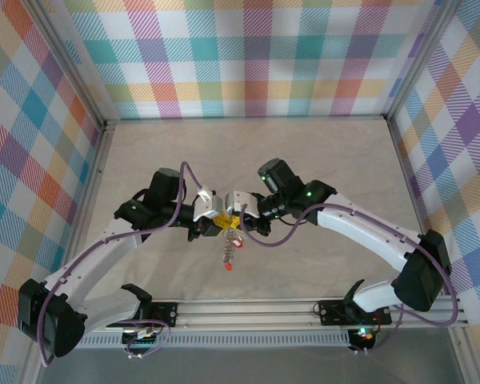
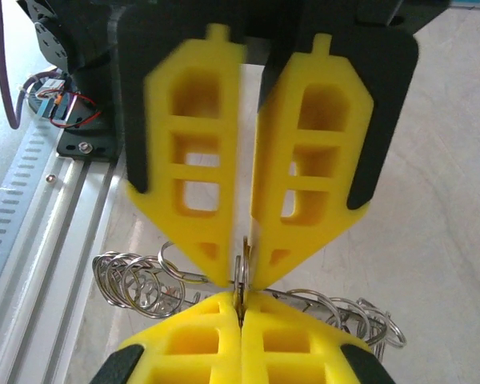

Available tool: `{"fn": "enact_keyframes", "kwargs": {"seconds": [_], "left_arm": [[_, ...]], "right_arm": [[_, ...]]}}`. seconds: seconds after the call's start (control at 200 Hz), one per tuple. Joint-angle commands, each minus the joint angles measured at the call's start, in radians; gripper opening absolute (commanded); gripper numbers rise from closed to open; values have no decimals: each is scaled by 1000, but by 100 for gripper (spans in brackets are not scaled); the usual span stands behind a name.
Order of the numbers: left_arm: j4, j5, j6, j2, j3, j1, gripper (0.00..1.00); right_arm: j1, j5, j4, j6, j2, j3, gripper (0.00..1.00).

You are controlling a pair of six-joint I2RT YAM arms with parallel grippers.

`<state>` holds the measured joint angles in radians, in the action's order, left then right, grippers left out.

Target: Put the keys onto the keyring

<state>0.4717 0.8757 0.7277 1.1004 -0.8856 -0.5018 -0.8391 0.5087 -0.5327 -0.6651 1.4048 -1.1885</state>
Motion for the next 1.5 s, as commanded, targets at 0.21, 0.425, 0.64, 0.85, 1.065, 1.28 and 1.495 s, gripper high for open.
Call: {"fn": "enact_keyframes", "kwargs": {"seconds": [0.21,0.425,0.64,0.85,1.065,1.28,1.495], "left_arm": [[-13,33,-2,-43,-10,-12,0],[-35,88,-11,-41,-18,-11,0],[-55,103,-10,-46,-12,-9,0],[-99,114,-33,-53,1,-9,0],[-164,117,-74,-70,26,-9,0],[-233,109,-112,-77,44,-9,0],[-246,73,-126,-88,45,-9,0]], "right_arm": [[-5,20,100,25,-51,16,16],[2,-6,114,32,-112,77,19],[3,14,120,45,-143,105,17],[3,62,109,53,-128,100,12],[2,70,120,67,-115,108,4],[1,91,127,65,-109,119,0],[2,67,97,33,-113,132,0]]}}
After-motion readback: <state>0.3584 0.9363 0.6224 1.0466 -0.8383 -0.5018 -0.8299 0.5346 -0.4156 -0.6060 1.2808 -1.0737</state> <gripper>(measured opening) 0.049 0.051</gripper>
